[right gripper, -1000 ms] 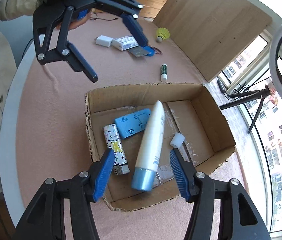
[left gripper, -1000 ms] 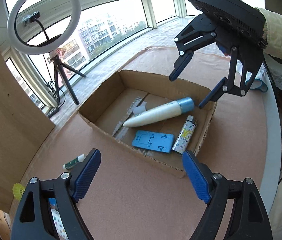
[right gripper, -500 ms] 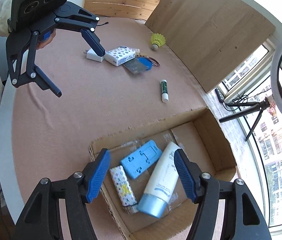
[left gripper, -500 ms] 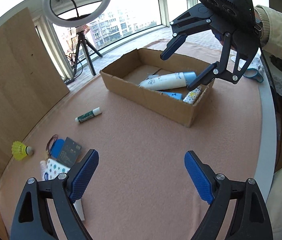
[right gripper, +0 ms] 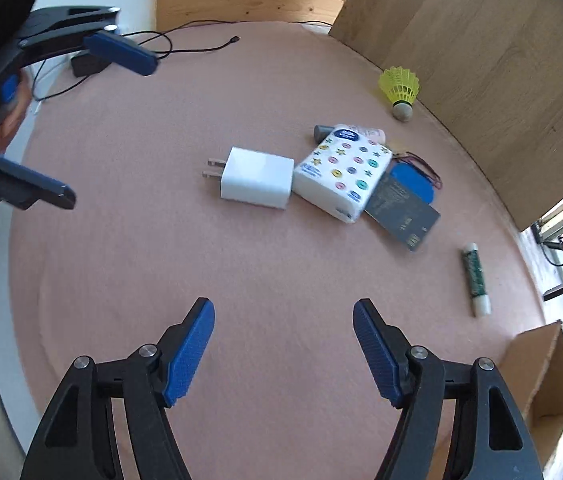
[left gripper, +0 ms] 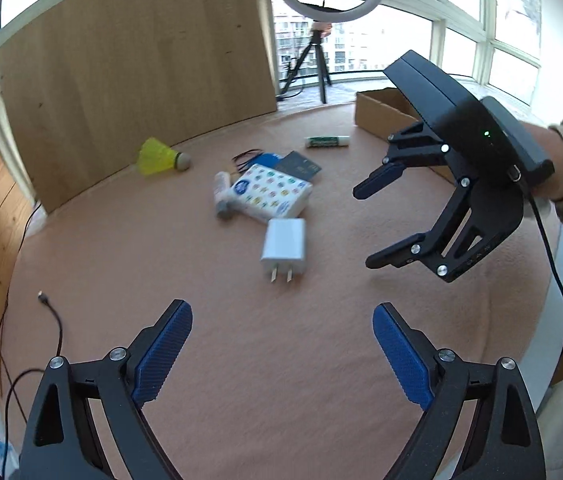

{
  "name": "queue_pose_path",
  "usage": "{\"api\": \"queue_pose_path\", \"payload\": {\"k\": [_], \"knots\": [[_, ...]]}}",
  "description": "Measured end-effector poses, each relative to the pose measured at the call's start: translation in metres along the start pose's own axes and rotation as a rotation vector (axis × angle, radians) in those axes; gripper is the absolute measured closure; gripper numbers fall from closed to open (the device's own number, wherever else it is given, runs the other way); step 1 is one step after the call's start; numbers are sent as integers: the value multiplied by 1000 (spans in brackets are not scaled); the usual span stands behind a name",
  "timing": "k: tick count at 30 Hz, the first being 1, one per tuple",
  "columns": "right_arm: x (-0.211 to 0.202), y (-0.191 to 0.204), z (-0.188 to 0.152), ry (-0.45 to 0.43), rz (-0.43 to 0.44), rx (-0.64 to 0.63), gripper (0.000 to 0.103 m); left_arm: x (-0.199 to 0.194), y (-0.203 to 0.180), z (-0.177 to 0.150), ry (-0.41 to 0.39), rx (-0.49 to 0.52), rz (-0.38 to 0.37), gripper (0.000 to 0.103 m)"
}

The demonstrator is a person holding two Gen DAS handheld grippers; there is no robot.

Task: Organize objects
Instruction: 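Move the right tool to the white charger and close on it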

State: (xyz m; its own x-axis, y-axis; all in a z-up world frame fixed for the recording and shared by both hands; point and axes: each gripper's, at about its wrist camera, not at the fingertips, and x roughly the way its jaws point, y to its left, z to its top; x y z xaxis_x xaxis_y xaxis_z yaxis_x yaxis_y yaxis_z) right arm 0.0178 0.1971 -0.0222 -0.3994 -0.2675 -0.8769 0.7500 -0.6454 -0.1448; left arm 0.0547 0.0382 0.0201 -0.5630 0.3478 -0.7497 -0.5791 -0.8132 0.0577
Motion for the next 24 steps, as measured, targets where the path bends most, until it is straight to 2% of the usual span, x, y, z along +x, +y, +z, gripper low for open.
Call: {"api": "queue_pose_path", "payload": {"k": [3, 6, 10, 13, 18, 24], "knots": [[16, 8, 16, -35, 26, 90, 35, -9, 21, -19, 16, -40, 31, 9], [23, 13, 26, -58, 9, 112, 36, -14, 35, -31, 25, -80, 58, 9], [30, 18, 32, -87, -13, 132, 43, -17, 46, -34, 10, -147, 43, 8], [32, 16, 33, -110, 6, 172, 55, -7, 47, -19, 9, -190, 8, 7], [33, 14, 33, -129, -2, 223, 55, 34, 47, 16, -4, -222, -40, 6], [32, 19, 31, -151, -45, 224, 54, 86, 37, 47, 40, -109, -119, 7]]}}
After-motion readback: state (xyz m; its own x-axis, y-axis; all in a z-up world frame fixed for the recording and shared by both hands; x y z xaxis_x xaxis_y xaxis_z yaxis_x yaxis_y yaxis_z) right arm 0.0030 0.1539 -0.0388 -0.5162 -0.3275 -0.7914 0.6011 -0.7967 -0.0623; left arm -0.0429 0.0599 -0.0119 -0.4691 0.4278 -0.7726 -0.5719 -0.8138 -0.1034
